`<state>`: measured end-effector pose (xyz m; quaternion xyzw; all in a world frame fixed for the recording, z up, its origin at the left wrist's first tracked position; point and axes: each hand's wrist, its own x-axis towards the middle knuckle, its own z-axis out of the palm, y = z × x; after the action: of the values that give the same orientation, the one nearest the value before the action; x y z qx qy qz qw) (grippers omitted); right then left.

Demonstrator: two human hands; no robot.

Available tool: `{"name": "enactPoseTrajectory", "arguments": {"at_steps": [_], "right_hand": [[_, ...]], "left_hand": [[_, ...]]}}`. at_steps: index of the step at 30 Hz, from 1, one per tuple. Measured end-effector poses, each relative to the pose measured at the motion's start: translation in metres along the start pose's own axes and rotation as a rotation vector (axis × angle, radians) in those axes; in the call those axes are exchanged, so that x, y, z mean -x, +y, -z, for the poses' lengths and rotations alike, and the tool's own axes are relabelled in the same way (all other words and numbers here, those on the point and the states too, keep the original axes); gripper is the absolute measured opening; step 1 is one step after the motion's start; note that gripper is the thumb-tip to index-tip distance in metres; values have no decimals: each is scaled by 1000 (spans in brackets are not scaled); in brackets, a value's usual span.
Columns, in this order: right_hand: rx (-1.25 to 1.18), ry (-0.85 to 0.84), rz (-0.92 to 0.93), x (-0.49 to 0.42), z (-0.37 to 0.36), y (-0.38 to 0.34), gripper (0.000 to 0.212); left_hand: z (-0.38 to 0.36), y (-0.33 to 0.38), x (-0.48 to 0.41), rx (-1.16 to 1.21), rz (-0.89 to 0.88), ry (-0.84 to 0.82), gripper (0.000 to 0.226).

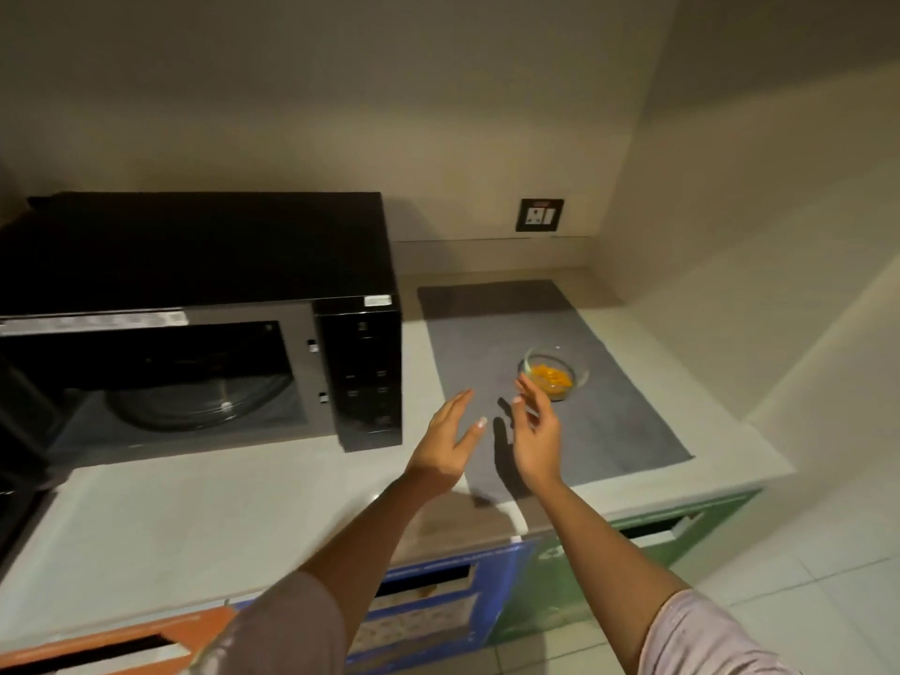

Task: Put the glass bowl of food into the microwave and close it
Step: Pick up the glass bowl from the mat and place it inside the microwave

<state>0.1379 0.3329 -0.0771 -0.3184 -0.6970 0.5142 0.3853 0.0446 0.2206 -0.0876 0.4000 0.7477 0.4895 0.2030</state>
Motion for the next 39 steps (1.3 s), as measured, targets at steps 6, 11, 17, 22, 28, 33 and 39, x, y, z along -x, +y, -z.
{"name": "enactPoseTrajectory", "arguments": {"at_steps": [6,11,17,22,28,33,39], "right_hand": [[175,22,-107,-67,55,35,43],[266,2,-122,-115,82,57,43],[143,-80,-332,-153,85,75,66],[213,-124,-416,-171,79,88,52],[185,-7,-389,-170,72,90,19],[50,35,-393,-142,62,91,20],[-140,-50,-415,-91,38,82,11]], "left_hand": [[-55,25,-73,-7,20,-47,62],[-88,30,-117,52,15,37,59],[-113,19,-146,119,75,109,59],[-122,9,-152,202,141,121,52],[-113,8,-151,276,125,145,43],[-90,-5,-119,195,69,202,43],[-55,-13,-58,193,42,228,53]]}}
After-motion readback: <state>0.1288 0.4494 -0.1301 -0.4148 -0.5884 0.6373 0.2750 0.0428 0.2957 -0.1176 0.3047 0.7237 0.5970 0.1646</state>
